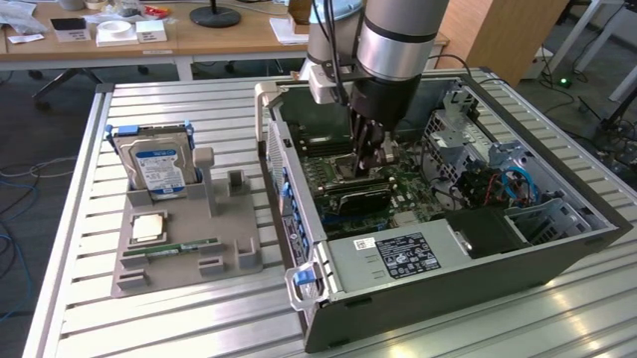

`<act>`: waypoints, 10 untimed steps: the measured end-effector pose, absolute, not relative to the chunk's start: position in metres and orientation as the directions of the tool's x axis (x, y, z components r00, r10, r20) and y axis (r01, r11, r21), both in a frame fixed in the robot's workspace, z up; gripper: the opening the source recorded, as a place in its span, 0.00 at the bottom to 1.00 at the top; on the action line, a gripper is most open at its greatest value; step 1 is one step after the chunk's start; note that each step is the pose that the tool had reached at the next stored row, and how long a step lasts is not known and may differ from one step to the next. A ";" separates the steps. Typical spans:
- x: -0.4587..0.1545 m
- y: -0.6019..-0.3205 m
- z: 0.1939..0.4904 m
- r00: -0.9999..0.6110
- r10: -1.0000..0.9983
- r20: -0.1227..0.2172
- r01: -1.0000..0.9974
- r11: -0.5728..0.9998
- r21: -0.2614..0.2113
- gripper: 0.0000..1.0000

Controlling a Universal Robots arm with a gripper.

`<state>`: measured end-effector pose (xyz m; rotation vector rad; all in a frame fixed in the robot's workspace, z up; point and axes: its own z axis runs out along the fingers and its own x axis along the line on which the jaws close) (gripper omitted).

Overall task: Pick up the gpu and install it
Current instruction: 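Press down on the gpu until it lock into place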

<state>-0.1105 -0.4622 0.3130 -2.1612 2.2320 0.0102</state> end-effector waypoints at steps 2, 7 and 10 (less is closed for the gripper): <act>-0.111 -0.462 0.309 -0.032 -0.999 -0.029 -0.999 0.033 -0.019 0.11; -0.111 -0.462 0.307 -0.032 -0.999 -0.029 -0.999 0.033 -0.019 0.11; -0.107 -0.462 0.307 -0.032 -0.999 -0.029 -0.999 0.033 -0.019 0.11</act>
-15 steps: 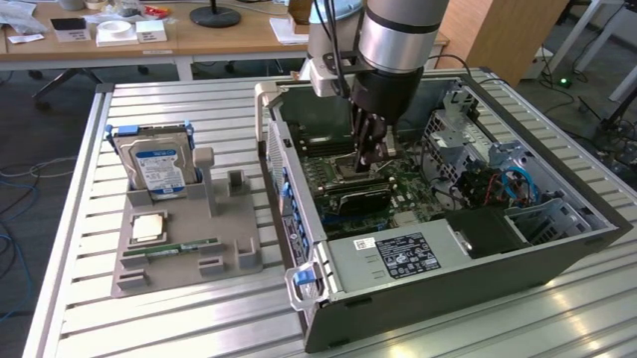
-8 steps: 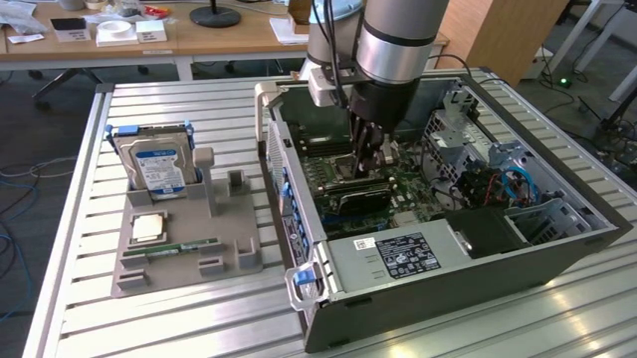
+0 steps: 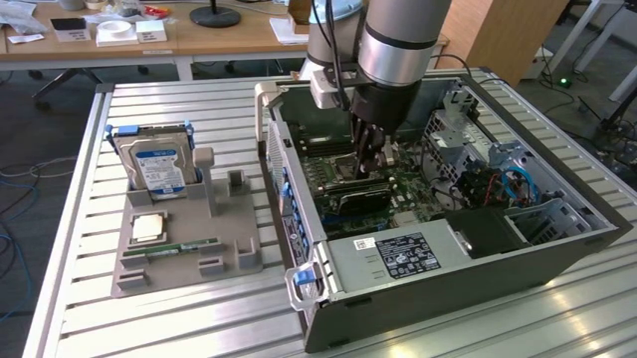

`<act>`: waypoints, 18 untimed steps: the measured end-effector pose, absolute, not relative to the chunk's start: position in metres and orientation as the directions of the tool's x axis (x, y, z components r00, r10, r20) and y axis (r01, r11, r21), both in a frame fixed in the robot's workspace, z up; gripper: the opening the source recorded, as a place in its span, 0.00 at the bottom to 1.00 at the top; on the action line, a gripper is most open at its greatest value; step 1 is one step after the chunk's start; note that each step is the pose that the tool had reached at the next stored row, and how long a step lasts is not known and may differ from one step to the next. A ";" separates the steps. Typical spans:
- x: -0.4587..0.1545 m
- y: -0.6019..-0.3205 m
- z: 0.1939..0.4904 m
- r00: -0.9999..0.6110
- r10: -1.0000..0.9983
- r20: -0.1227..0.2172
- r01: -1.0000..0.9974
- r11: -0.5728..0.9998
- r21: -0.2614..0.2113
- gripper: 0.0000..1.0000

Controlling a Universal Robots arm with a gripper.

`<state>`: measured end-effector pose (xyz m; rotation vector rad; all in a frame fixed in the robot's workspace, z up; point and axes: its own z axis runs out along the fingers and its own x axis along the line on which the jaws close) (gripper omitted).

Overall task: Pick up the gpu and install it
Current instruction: 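Press down on the gpu until it lock into place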

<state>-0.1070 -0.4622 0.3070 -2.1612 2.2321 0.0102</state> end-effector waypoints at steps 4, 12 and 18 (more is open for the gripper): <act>-0.106 -0.462 0.306 -0.032 -0.999 -0.029 -0.999 0.033 -0.019 0.11; -0.105 -0.462 0.295 -0.032 -0.999 -0.028 -0.999 0.033 -0.019 0.11; -0.105 -0.460 0.294 -0.032 -0.999 -0.028 -0.999 0.032 -0.019 0.11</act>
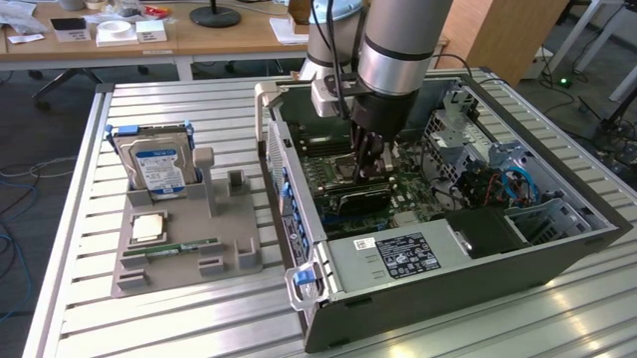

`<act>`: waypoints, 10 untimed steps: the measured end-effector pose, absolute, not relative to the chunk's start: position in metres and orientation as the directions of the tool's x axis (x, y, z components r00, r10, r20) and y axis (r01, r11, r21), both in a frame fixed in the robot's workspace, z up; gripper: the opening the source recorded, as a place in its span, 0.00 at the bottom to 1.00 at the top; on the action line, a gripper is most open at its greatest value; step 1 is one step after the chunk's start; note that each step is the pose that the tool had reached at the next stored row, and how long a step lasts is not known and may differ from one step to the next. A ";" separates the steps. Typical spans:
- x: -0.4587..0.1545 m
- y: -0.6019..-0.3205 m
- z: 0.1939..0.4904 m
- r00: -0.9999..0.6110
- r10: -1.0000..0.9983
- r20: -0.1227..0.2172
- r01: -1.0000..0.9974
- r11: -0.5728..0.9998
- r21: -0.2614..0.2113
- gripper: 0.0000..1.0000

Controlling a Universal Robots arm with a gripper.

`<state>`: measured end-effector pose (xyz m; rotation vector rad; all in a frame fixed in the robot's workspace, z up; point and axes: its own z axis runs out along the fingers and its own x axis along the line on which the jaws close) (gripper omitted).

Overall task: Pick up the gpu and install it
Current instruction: 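Press down on the gpu until it lock into place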

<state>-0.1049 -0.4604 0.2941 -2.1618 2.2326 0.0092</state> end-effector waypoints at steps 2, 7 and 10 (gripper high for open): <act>-0.105 -0.460 0.292 -0.032 -0.999 -0.029 -0.999 0.033 -0.019 0.11; -0.105 -0.458 0.284 -0.032 -0.999 -0.029 -0.999 0.033 -0.019 0.11; -0.104 -0.458 0.280 -0.032 -0.999 -0.028 -0.999 0.033 -0.019 0.11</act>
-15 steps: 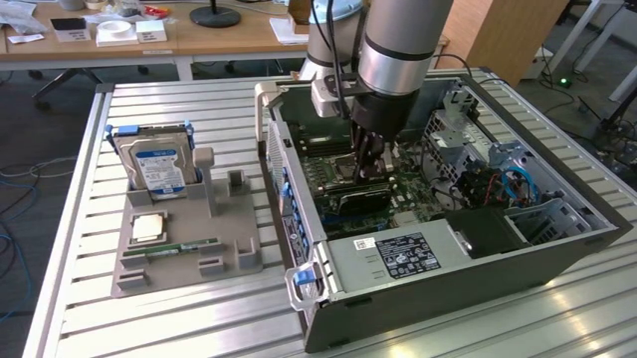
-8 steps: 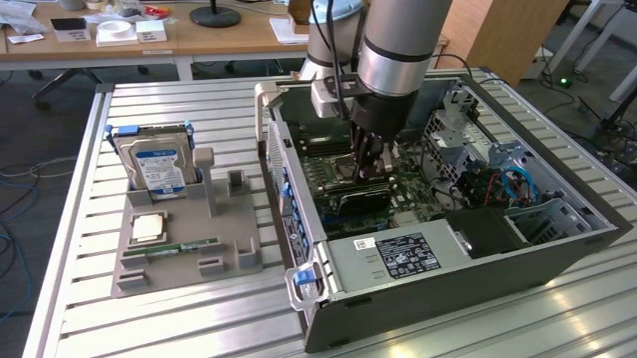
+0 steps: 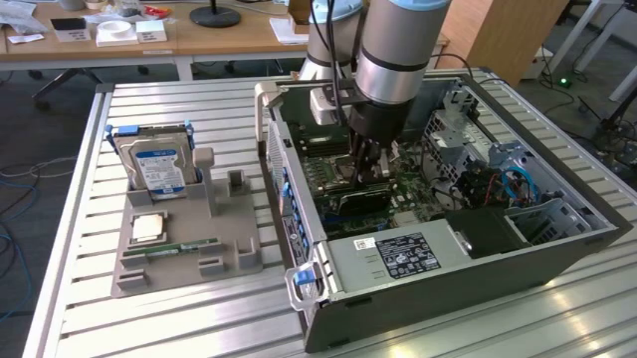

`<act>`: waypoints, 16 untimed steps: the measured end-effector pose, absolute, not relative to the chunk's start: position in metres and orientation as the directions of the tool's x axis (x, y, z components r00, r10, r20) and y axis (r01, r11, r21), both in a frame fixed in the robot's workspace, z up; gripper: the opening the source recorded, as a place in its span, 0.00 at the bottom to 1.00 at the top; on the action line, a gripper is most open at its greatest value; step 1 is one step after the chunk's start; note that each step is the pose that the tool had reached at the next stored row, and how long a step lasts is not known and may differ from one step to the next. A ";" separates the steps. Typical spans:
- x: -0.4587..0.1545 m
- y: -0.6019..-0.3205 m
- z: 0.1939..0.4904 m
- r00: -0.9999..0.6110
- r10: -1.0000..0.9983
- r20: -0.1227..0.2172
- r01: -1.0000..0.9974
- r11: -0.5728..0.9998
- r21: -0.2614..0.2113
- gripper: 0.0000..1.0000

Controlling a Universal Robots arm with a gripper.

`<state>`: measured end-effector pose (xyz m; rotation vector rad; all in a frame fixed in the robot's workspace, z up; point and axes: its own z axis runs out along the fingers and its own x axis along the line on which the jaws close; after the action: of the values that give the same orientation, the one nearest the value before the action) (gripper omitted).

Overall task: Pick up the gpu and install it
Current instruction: 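Press down on the gpu until it lock into place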

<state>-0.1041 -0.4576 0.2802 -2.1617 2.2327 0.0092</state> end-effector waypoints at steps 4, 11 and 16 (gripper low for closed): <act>-0.102 -0.457 0.276 -0.032 -0.999 -0.029 -0.999 0.033 -0.019 0.11; -0.102 -0.457 0.270 -0.032 -0.999 -0.028 -0.999 0.033 -0.019 0.11; -0.102 -0.457 0.268 -0.032 -0.999 -0.028 -0.999 0.033 -0.019 0.11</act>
<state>-0.1017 -0.4569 0.2681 -2.1619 2.2331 0.0090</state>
